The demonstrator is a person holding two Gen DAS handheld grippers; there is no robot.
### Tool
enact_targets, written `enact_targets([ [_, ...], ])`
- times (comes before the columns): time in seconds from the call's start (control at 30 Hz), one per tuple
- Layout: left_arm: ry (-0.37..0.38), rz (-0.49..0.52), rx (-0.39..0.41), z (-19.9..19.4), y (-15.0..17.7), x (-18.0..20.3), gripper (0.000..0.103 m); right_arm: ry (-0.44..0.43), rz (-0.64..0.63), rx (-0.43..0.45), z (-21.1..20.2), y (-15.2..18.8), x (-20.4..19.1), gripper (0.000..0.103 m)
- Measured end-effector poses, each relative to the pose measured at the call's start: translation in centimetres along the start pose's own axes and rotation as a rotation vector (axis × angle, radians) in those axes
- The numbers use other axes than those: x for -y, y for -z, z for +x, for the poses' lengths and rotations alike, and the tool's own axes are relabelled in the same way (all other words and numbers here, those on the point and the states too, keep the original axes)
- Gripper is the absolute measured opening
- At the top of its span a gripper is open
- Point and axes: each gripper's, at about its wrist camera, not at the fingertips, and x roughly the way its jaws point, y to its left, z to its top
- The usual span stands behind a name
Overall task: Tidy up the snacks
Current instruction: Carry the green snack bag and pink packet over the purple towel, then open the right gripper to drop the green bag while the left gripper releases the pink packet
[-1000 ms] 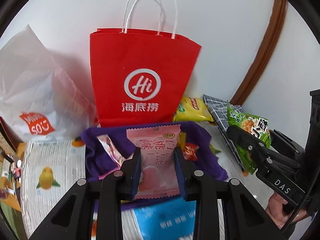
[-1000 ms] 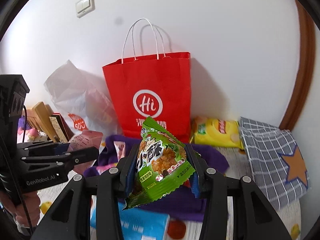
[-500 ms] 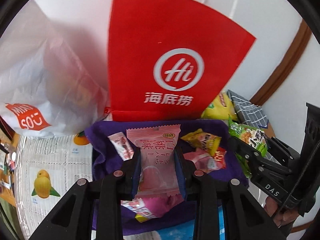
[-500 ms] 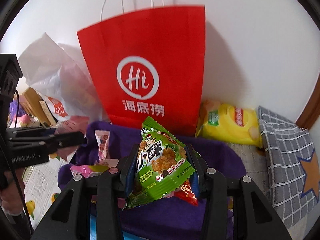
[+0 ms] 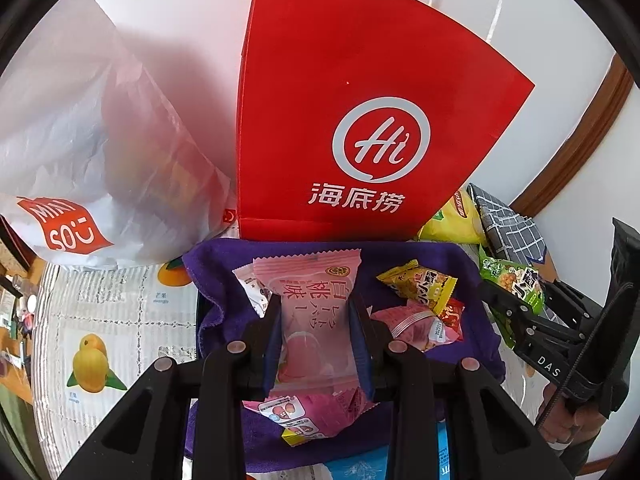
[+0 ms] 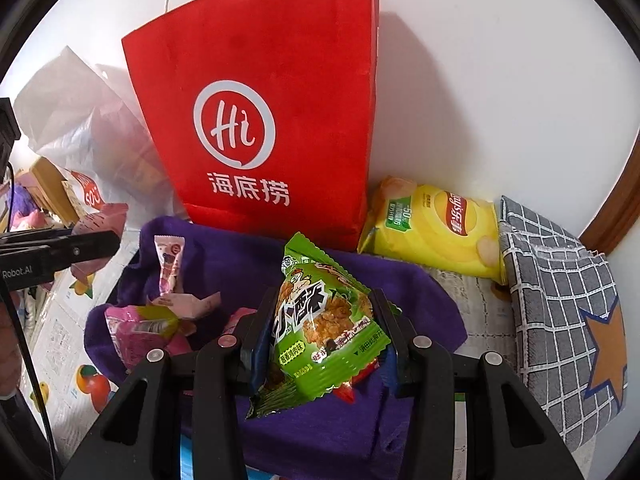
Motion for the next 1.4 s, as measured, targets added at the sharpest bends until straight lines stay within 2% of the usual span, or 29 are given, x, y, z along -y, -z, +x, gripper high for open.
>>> enact_targets([
  [0.2, -0.007, -0.013, -0.011, 0.3, 0.0, -0.3, 0.030, -0.002, -0.027, -0.016, 0.5, 0.3, -0.5, 0.044],
  [0.47, -0.020, -0.020, -0.037, 0.9, 0.0, -0.3, 0.030, -0.003, -0.054, -0.098, 2.5, 1.1, -1.3, 0.044],
  [0.67, -0.047, -0.012, -0.091, 2.2, 0.4, 0.0, 0.030, -0.026, -0.063, -0.142, 3.4, 1.6, -2.0, 0.044],
  [0.8, -0.063, 0.000, -0.120, 3.1, 0.6, 0.4, 0.030, -0.002, -0.087, -0.155, 3.9, 1.9, -2.7, 0.045],
  [1.0, -0.074, 0.008, -0.146, 3.8, 0.9, 0.6, 0.030, 0.021, -0.122, -0.157, 3.6, 1.9, -3.3, 0.045],
  [1.1, -0.074, 0.008, -0.158, 4.1, 1.0, 0.6, 0.030, 0.051, -0.136, -0.148, 3.0, 1.8, -3.5, 0.052],
  [1.23, -0.071, 0.014, -0.172, 4.5, 1.1, 0.9, 0.031, 0.077, -0.159, -0.100, 1.4, 1.4, -3.8, 0.059],
  [1.4, -0.066, 0.031, -0.182, 4.9, 1.4, 1.5, 0.031, 0.093, -0.170, -0.045, -0.7, 0.9, -4.2, 0.062],
])
